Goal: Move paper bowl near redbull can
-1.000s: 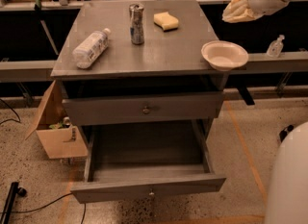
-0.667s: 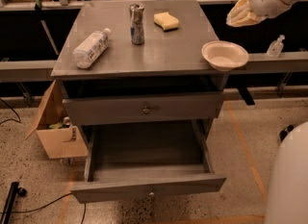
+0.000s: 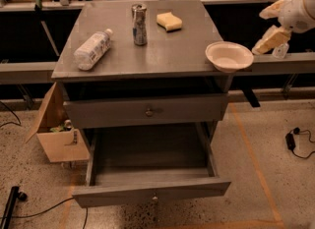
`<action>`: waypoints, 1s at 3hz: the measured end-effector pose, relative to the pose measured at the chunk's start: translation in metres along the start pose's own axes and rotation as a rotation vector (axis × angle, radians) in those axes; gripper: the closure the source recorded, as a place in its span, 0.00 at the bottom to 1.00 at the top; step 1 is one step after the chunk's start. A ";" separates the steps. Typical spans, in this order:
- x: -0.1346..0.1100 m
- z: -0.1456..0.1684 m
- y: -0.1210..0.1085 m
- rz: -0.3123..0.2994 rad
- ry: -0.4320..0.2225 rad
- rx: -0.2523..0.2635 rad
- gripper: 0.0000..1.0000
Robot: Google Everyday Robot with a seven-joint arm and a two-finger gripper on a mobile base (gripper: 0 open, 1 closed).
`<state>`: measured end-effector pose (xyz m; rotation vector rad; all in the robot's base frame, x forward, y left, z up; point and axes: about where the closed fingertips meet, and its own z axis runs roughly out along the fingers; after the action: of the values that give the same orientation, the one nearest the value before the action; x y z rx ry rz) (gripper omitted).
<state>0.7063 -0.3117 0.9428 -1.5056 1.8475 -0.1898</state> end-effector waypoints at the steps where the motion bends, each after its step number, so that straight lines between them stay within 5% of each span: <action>1: 0.028 0.002 0.022 0.174 0.032 0.004 0.00; 2: 0.036 0.010 0.039 0.247 0.030 0.001 0.00; 3: 0.022 0.016 0.055 0.180 0.002 0.028 0.00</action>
Offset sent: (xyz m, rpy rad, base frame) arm -0.0427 -0.0153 -0.0629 0.1805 0.1063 -0.2548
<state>0.6719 -0.3101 0.8924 -1.3119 1.9617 -0.1311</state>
